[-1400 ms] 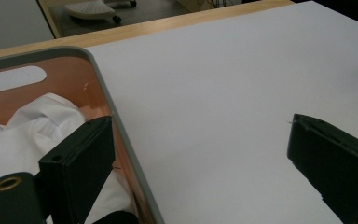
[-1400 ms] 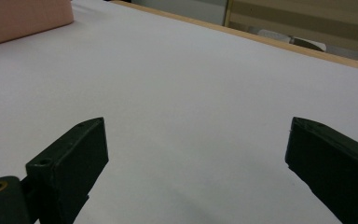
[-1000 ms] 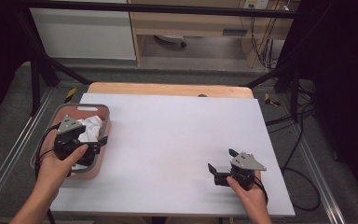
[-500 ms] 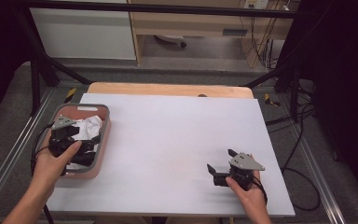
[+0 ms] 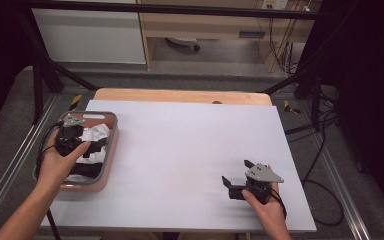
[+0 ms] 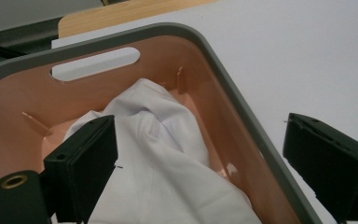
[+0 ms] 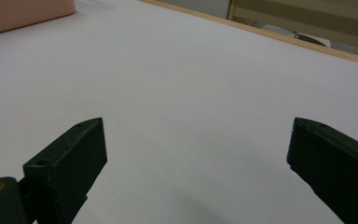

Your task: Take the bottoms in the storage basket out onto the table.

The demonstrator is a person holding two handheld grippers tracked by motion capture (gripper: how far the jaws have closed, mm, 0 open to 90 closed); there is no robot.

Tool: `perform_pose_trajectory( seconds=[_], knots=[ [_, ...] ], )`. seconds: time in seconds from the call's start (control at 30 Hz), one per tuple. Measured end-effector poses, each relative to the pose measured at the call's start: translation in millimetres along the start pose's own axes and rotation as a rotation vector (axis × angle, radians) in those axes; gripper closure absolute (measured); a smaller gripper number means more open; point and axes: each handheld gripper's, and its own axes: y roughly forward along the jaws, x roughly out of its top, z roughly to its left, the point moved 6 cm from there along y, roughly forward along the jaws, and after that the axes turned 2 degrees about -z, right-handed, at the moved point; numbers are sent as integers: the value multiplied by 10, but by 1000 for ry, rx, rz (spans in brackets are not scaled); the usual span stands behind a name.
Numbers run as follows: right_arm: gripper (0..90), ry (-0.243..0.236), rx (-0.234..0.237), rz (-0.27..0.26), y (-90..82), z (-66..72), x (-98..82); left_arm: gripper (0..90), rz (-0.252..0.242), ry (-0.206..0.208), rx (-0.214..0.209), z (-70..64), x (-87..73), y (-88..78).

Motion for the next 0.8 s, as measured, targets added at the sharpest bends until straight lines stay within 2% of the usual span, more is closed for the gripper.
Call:
perform_pose_trajectory(
  seconds=[0.2,0.37,0.47,0.63,0.7,0.8],
  knots=[
    [50,2,1,3,6,-2,-4,105,48,5,47,139,-19,177],
    [50,2,5,5,8,9,-6,108,92,0,70,242,-65,320],
    [49,1,5,9,14,10,-12,105,108,-4,65,256,-92,392],
    [49,-1,6,11,21,10,-17,99,150,17,66,237,-144,509],
    [49,0,8,16,25,15,-22,97,158,51,78,243,-153,557],
    [49,-2,14,20,31,28,-25,93,176,40,71,251,-181,633]
  ],
)
